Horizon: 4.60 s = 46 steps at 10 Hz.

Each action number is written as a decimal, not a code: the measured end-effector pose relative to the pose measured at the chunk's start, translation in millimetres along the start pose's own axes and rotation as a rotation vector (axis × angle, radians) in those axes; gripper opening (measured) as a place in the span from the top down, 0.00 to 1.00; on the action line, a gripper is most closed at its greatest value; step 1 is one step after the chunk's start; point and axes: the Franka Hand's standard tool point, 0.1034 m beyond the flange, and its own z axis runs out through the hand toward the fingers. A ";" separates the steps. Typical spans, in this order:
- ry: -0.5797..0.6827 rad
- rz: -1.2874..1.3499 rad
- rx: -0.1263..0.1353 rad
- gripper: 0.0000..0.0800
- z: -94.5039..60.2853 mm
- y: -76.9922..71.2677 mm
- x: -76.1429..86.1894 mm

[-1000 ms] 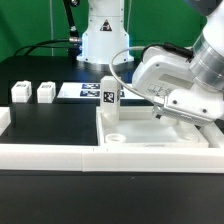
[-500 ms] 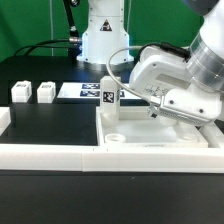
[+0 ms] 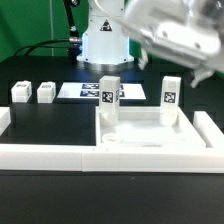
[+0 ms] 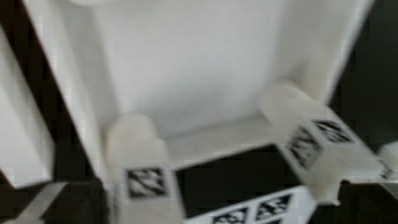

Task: Assemble square table

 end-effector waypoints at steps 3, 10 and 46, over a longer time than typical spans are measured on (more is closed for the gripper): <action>-0.035 0.036 0.010 0.19 -33.3 -83.4 8.4; -0.023 0.566 -0.034 0.19 -21.6 -129.1 14.4; 0.561 2.795 0.856 0.19 175.2 -171.7 128.0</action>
Offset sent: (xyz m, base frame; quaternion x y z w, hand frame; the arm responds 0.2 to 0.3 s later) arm -0.0250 -0.1000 0.0340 -0.0335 -0.0172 0.0022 0.9993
